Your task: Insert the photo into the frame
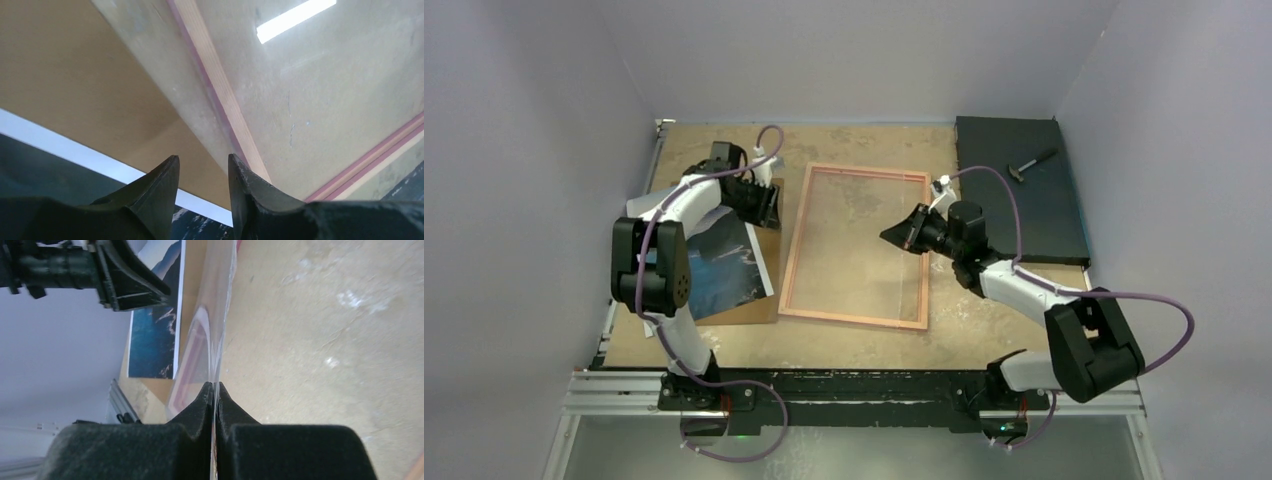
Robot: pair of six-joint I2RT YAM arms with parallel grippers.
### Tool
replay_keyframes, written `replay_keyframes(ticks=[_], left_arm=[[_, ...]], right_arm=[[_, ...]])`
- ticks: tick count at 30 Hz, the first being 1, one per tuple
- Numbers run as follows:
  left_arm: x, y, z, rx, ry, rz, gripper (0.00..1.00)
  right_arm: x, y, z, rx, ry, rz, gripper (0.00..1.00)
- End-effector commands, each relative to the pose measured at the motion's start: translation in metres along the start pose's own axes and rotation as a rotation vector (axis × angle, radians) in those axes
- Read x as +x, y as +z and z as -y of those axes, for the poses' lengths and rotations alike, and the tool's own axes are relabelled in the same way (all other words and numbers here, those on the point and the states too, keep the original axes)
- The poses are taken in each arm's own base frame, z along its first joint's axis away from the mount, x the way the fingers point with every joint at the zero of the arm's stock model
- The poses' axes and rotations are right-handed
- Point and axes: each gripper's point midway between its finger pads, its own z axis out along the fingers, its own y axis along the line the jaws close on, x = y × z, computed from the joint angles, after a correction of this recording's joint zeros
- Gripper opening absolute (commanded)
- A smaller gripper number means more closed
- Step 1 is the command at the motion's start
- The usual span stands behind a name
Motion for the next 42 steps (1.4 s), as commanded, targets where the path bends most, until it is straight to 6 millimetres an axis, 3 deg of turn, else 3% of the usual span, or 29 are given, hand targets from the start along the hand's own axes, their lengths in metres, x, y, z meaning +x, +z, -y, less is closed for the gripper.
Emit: replay_keyframes(ticks=[1, 9, 17, 23, 30, 42], left_arm=[[-0.039, -0.033, -0.002, -0.016, 0.036, 0.079, 0.39], [-0.027, -0.022, -0.011, -0.053, 0.008, 0.059, 0.48], [-0.021, -0.006, -0.006, -0.065, 0.02, 0.072, 0.49], [-0.016, 0.013, 0.007, -0.011, 0.04, 0.107, 0.43], [-0.005, 0.027, 0.015, 0.035, 0.021, 0.127, 0.29], [0.006, 0.041, 0.022, 0.068, 0.005, 0.099, 0.22]], right_arm=[[-0.038, -0.003, 0.009, 0.05, -0.053, 0.089, 0.0], [-0.05, -0.006, 0.043, 0.07, -0.019, 0.07, 0.0], [-0.034, 0.002, 0.058, 0.047, 0.063, -0.043, 0.0], [-0.023, 0.003, 0.06, 0.005, 0.149, -0.114, 0.0], [-0.028, 0.003, 0.055, -0.012, 0.152, -0.107, 0.0], [-0.032, 0.003, 0.056, -0.003, 0.176, -0.077, 0.0]])
